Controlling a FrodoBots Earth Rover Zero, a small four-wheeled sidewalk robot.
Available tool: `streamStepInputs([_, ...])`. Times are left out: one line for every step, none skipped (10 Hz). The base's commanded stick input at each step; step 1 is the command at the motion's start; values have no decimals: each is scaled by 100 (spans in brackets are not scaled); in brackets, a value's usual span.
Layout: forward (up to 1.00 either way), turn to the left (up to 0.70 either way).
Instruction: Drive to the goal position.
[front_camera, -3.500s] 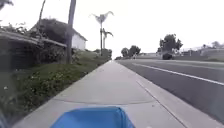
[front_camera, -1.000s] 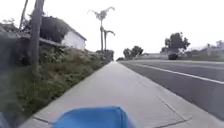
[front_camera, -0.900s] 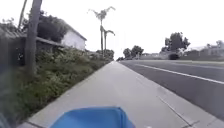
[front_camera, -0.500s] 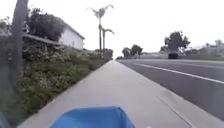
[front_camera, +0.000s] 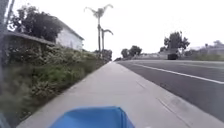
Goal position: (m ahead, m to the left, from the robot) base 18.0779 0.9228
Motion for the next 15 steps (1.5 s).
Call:
streamStepInputs([100, 27])
streamStepInputs([100, 11])
streamStepInputs([100, 0])
streamStepInputs([100, 0])
streamStepInputs([100, 0])
streamStepInputs([100, 0])
streamStepInputs([100, 0])
streamStepInputs([100, 0])
streamStepInputs([100, 0])
streamStepInputs([100, 0])
streamStepInputs([100, 0])
streamStepInputs([100, 0])
streamStepInputs([100, 0])
streamStepInputs([100, 0])
streamStepInputs([100, 0])
